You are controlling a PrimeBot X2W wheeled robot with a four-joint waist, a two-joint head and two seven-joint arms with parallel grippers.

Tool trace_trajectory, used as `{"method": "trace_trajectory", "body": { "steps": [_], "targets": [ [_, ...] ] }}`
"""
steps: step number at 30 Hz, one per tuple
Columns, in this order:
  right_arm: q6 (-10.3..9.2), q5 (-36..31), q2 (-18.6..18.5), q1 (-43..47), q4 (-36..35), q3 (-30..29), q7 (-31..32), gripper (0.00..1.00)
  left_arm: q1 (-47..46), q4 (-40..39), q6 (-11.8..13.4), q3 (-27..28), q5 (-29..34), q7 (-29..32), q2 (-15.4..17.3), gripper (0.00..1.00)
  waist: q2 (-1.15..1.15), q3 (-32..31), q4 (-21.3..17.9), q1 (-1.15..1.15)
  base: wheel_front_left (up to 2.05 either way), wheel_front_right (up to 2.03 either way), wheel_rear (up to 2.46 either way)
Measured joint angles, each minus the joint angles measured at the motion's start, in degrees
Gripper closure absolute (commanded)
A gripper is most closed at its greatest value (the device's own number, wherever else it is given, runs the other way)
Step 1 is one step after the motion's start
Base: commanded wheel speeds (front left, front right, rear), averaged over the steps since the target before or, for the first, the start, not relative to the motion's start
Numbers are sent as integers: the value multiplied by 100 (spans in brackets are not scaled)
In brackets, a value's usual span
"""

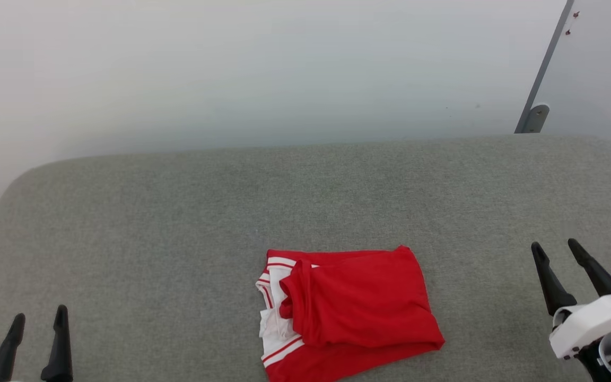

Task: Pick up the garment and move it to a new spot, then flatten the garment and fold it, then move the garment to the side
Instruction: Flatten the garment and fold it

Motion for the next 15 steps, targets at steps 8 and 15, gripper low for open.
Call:
{"method": "trace_trajectory", "body": {
  "steps": [8, 15],
  "targets": [
    [0, -111, 124, 303, -212, -257, 24, 0, 19, -8, 0, -8, -14, 0, 33, 0, 0, -23, -71, 0, 0, 0, 0],
    [0, -200, 167, 399, -356, -402, 127, 0, 21, -9, 0, -42, -16, 0, 48, 0, 0, -15, -84, 0, 0, 0, 0]
  ]
}}
